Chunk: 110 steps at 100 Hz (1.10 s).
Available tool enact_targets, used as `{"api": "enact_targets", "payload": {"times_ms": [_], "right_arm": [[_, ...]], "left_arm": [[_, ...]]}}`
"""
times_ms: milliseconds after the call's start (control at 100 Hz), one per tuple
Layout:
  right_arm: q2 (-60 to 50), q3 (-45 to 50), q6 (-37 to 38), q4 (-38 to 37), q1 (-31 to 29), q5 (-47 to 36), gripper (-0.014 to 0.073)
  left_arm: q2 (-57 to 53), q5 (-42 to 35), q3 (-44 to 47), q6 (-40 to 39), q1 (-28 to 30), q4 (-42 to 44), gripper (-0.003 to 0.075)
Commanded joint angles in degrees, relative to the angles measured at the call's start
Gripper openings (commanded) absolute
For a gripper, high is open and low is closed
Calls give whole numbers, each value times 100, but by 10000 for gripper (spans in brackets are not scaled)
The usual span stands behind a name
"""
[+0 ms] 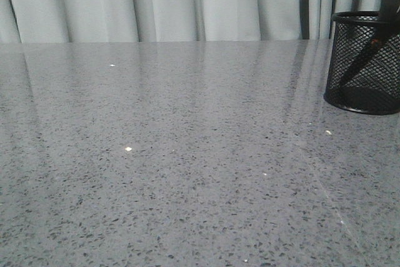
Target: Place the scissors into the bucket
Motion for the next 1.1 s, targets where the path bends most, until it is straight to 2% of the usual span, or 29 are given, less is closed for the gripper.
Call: {"api": "enact_targets", "payload": {"times_ms": [0, 50, 180, 350, 520, 600, 790, 1090], "right_arm": [[-695, 146, -7, 158, 3, -573, -33], [-1094, 577, -7, 158, 0, -785, -74], [-2247, 1884, -7, 124, 14, -1488, -55], [-3771, 3706, -7, 57, 14, -2457, -55], [-5225, 5195, -17, 35, 14, -4033, -55], [-5816, 5662, -17, 35, 14, -4466, -55], [-6330, 5935, -17, 97, 14, -4410, -55], [-6353, 5935, -17, 147, 14, -4395, -56]], "left_arm": [[-135, -861, 303, -336, -37, 269, -20], [-262, -911, 581, -336, -37, 269, -20], [-633, -1008, 1273, -346, -37, 269, -20], [-885, -1757, 2065, -433, -37, 326, -20], [-872, -2122, 2465, -482, -37, 366, -20], [-872, -2116, 2494, -482, -37, 294, -20], [-872, -2131, 2494, -482, -37, 249, -20], [-872, -2120, 2494, -482, -37, 249, -20]]}}
